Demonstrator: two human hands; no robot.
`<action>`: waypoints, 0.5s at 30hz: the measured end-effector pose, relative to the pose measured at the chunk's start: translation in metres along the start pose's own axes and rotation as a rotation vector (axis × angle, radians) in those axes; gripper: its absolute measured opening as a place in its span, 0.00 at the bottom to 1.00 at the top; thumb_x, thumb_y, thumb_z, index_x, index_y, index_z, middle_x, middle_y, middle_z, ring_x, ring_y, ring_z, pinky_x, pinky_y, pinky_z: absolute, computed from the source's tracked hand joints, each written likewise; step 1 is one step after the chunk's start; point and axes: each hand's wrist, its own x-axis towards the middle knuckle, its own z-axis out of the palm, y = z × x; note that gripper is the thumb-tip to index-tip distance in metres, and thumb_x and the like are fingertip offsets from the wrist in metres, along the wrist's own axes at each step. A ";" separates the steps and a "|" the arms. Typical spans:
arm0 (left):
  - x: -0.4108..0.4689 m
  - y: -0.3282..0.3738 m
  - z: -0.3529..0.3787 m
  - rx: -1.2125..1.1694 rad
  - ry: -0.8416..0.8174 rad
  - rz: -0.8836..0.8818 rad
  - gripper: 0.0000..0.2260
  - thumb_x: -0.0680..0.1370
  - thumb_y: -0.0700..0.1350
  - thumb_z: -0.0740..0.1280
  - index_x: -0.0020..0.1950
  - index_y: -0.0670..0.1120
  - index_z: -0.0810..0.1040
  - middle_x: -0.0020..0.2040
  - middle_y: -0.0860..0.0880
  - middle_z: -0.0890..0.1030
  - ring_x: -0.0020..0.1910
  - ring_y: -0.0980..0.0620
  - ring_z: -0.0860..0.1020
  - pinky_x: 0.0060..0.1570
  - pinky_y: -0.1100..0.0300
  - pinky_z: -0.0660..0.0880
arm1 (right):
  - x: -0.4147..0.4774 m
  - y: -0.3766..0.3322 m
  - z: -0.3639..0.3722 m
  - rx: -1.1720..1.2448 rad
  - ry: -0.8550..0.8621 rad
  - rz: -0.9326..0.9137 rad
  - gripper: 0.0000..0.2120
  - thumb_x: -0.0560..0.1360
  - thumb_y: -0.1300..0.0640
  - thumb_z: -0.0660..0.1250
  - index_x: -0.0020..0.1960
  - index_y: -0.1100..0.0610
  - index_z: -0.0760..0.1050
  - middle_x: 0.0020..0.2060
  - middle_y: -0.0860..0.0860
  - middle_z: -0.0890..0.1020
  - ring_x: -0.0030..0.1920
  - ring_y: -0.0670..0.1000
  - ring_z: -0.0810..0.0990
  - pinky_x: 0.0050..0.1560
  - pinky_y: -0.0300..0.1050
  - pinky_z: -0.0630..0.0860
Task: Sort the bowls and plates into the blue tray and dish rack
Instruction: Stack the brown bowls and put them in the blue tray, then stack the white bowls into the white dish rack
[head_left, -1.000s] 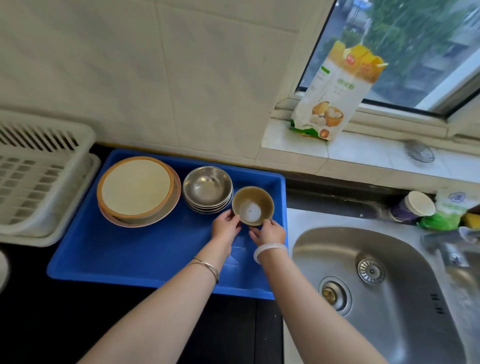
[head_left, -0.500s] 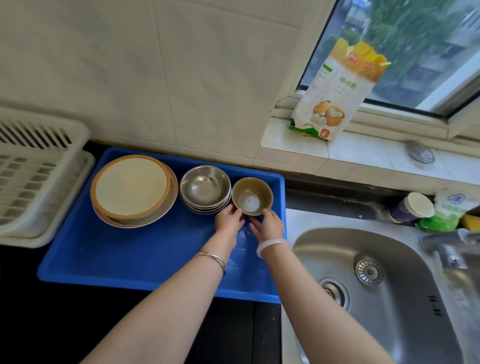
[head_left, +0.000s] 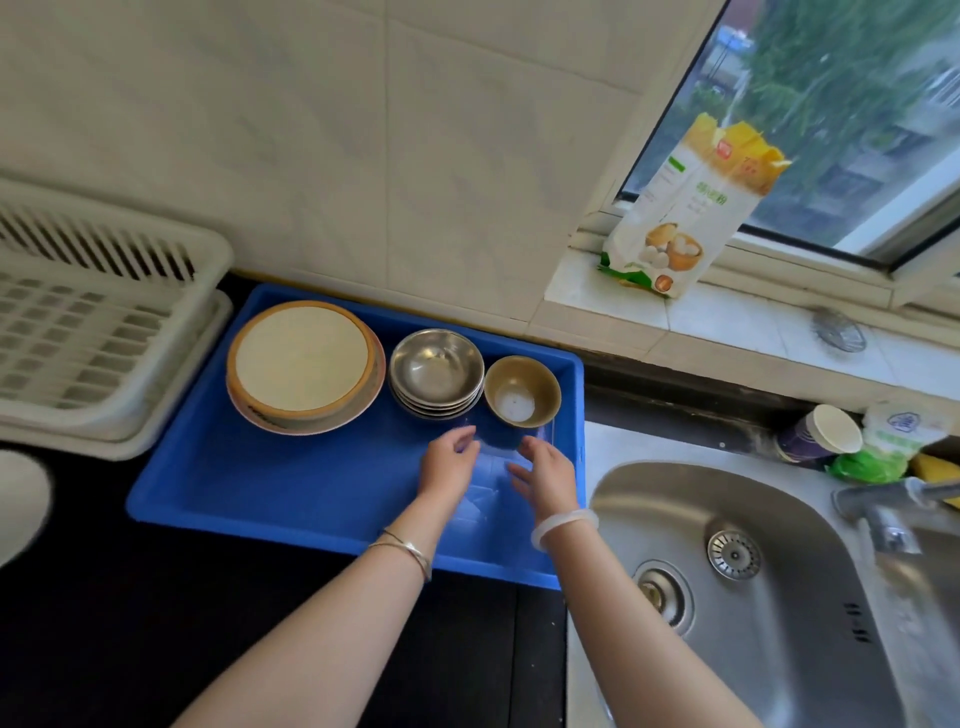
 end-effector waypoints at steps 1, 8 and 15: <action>-0.007 -0.003 -0.010 0.068 0.018 0.025 0.15 0.78 0.39 0.62 0.65 0.42 0.74 0.63 0.42 0.77 0.61 0.46 0.75 0.63 0.50 0.72 | -0.008 0.004 0.002 -0.070 -0.021 -0.040 0.09 0.80 0.57 0.58 0.56 0.58 0.74 0.57 0.59 0.78 0.47 0.54 0.79 0.50 0.48 0.76; -0.077 -0.024 -0.114 0.277 0.280 0.201 0.12 0.78 0.42 0.63 0.61 0.46 0.76 0.58 0.49 0.80 0.55 0.52 0.79 0.48 0.65 0.70 | -0.074 0.028 0.060 -0.458 -0.251 -0.317 0.11 0.79 0.59 0.56 0.49 0.57 0.77 0.42 0.53 0.81 0.36 0.47 0.78 0.37 0.36 0.72; -0.154 -0.056 -0.242 0.298 0.735 0.241 0.12 0.77 0.40 0.63 0.60 0.43 0.76 0.55 0.46 0.81 0.50 0.50 0.79 0.50 0.60 0.73 | -0.148 0.082 0.183 -0.752 -0.641 -0.390 0.10 0.77 0.55 0.58 0.41 0.49 0.76 0.34 0.45 0.80 0.30 0.42 0.77 0.34 0.36 0.72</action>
